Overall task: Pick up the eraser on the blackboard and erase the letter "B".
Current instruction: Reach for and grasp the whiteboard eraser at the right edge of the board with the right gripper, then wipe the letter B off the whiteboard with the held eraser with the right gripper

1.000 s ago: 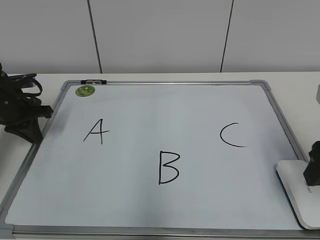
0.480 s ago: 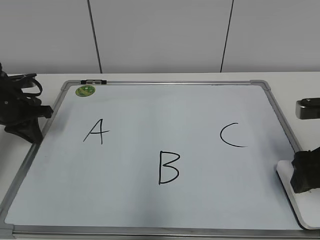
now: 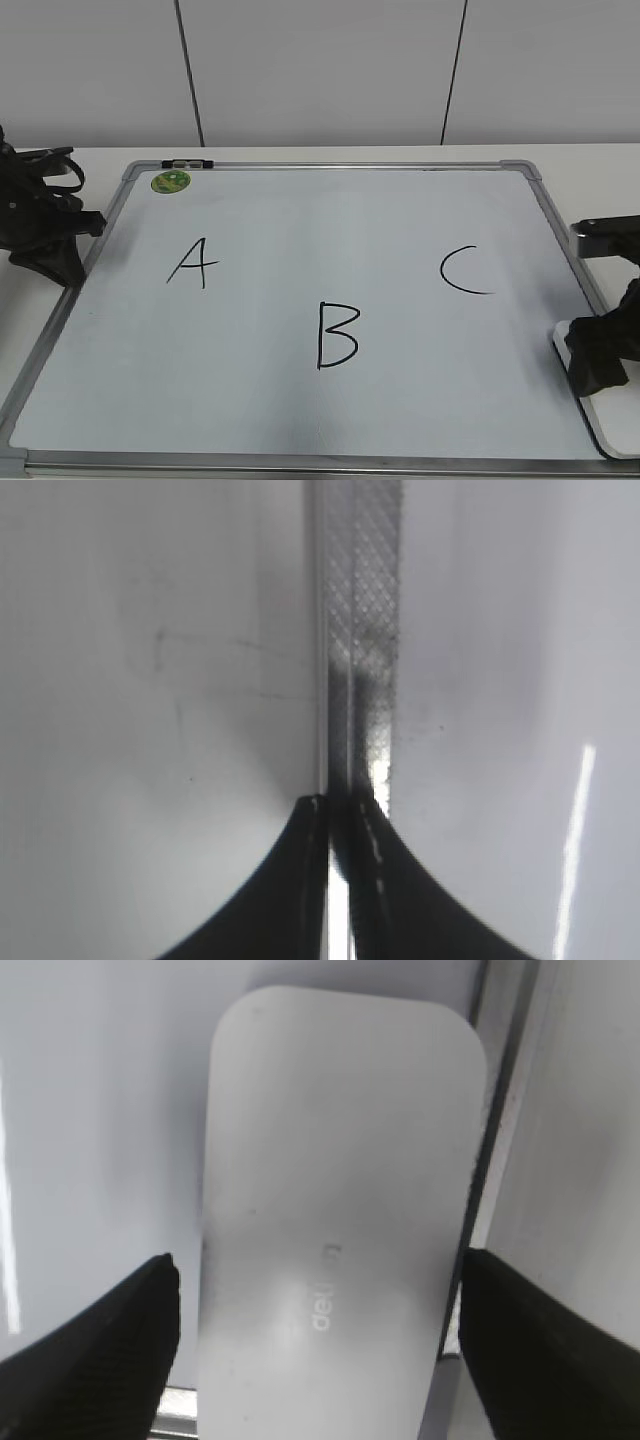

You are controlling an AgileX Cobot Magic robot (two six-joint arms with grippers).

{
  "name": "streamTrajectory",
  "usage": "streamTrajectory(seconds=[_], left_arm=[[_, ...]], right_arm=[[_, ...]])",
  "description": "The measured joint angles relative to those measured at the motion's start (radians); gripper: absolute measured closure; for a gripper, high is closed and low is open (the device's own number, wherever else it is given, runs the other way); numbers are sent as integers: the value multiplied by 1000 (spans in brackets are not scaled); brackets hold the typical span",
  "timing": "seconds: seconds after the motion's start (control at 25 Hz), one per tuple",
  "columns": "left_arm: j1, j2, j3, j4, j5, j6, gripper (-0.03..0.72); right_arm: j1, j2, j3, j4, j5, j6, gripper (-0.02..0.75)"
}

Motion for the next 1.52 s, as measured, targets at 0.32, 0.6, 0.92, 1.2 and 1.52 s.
streamTrajectory(seconds=[0.32, 0.6, 0.92, 1.2, 1.52], left_arm=[[0, 0, 0, 0, 0, 0, 680], [0, 0, 0, 0, 0, 0, 680], [0, 0, 0, 0, 0, 0, 680], [0, 0, 0, 0, 0, 0, 680], [0, 0, 0, 0, 0, 0, 680]], right_arm=[[0, 53, -1, 0, -17, 0, 83], [0, 55, -1, 0, -21, 14, 172], [0, 55, -1, 0, -23, 20, 176], [0, 12, -1, 0, -17, 20, 178], [0, -111, -56, 16, 87, 16, 178]])
